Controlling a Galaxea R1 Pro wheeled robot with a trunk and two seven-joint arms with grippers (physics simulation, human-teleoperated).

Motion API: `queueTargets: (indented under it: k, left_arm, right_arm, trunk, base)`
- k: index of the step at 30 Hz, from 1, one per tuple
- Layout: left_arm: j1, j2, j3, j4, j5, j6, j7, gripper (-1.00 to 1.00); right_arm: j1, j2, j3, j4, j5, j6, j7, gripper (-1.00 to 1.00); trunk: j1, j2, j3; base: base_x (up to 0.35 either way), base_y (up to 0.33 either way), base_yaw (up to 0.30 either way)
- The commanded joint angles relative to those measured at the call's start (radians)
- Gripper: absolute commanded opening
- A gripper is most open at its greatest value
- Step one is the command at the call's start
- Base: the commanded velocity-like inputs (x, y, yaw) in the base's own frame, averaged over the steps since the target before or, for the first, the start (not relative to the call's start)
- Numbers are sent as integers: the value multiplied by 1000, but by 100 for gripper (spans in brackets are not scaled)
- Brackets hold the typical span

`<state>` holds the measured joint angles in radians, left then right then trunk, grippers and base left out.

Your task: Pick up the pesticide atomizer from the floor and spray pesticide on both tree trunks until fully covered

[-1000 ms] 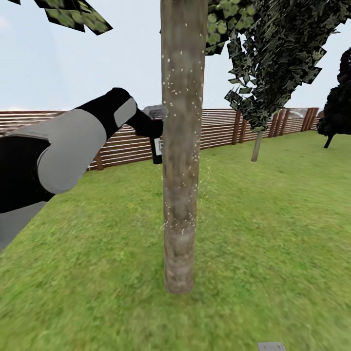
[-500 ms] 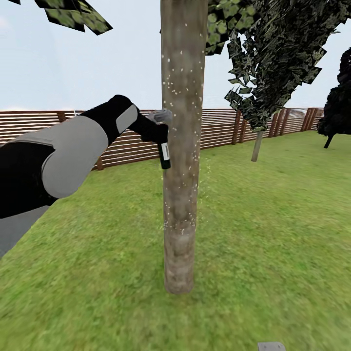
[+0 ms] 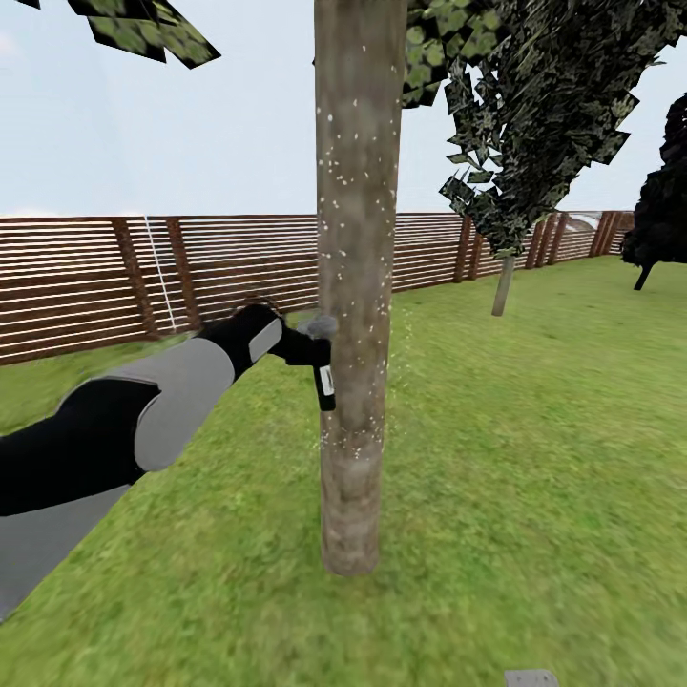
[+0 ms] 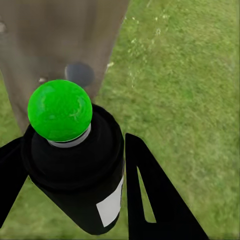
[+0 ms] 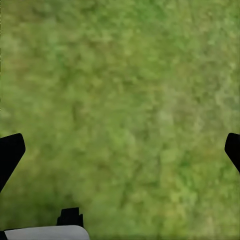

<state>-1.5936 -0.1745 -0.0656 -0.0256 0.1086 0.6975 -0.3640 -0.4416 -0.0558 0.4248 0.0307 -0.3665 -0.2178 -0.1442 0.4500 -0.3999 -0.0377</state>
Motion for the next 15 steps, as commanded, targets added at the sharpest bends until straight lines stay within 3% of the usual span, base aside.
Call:
queueTargets:
  k: [1, 5, 8, 11, 15]
  left_arm:
    - [24, 0, 3, -1, 2, -12, 0, -100]
    - [83, 0, 4, -1, -3, -63, 5, -100]
    - [112, 0, 4, -1, -4, -101, 53, -100]
    - [235, 0, 3, 0, -7, -172, 78, -100]
    - [275, 0, -3, -1, -6, -205, 85, -100]
  right_arm:
    - [0, 0, 0, 0, 0, 0, 0, 100]
    - [0, 0, 0, 0, 1, 0, 0, 100]
    - [0, 0, 0, 0, 1, 0, 0, 100]
    - [0, 2, 1, 0, 2, 0, 0, 100]
    - [0, 1, 1, 0, 2, 0, 0, 100]
  trunk:
    - [0, 0, 0]
    - [0, 0, 0]
    - [0, 0, 0]
    - [0, 0, 0]
    - [0, 0, 0]
  base:
    - [0, 0, 0]
    - [0, 0, 0]
    - [0, 0, 0]
    - [0, 0, 0]
    - [0, 0, 0]
